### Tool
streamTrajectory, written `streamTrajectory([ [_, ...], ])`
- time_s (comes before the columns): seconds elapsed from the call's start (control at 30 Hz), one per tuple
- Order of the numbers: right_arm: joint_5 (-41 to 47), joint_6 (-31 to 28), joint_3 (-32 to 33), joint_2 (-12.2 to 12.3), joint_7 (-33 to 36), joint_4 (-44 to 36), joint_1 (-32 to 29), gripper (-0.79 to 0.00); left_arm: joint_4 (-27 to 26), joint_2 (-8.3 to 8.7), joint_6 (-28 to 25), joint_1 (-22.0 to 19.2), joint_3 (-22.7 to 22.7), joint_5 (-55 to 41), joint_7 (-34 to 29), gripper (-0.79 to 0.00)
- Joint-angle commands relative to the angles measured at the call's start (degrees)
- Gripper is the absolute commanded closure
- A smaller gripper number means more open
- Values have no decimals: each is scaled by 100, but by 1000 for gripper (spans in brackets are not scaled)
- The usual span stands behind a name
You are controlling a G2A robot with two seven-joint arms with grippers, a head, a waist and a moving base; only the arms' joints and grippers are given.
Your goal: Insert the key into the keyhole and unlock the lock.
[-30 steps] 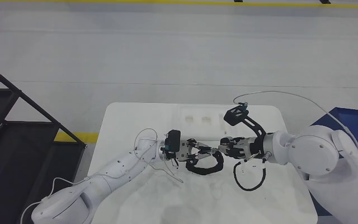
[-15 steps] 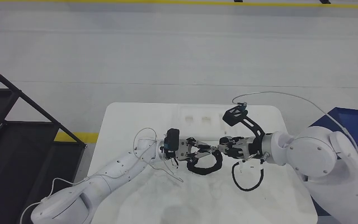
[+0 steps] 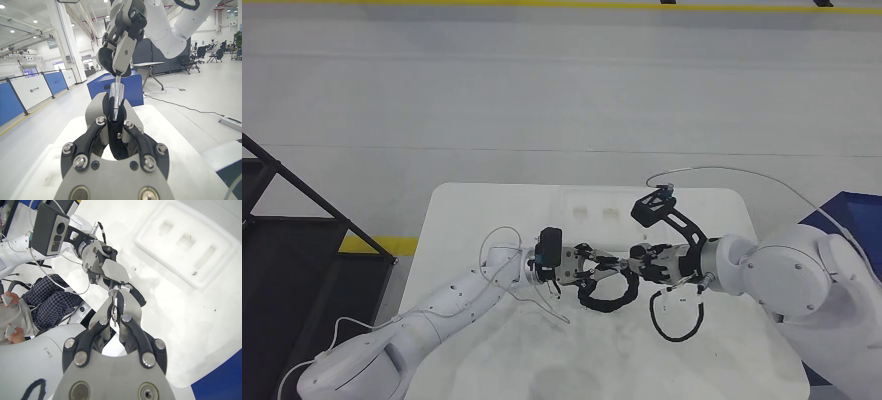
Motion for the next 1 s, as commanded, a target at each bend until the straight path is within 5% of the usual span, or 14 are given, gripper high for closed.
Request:
streamTrajectory([
  [0.0, 6, 13, -50, -11, -24, 21, 35, 0, -6, -1, -8, 0, -6, 1, -8, 0],
  [0.43, 93, -50, -335, -78, -21, 246, 259, 0, -30, 5, -91, 16, -29, 92, -91, 0],
  [0.47, 107, -51, -354, -84, -22, 261, 274, -28, -32, 6, -98, 17, -33, 85, -98, 0],
  [0.53, 162, -71, -387, -96, -26, 294, 310, -631, -45, 7, -112, 26, -40, 51, -112, 0],
  [0.57, 180, -91, -391, -100, -38, 300, 321, -785, -44, 8, -119, 27, -42, 40, -119, 0],
  [0.77, 250, -632, -279, -100, -261, 326, 396, -785, -42, 18, -257, 50, -48, -163, -257, 0],
  [0.97, -62, -1967, -53, -22, -350, 328, 331, -785, -83, 75, -659, 49, -105, -690, -659, 0],
])
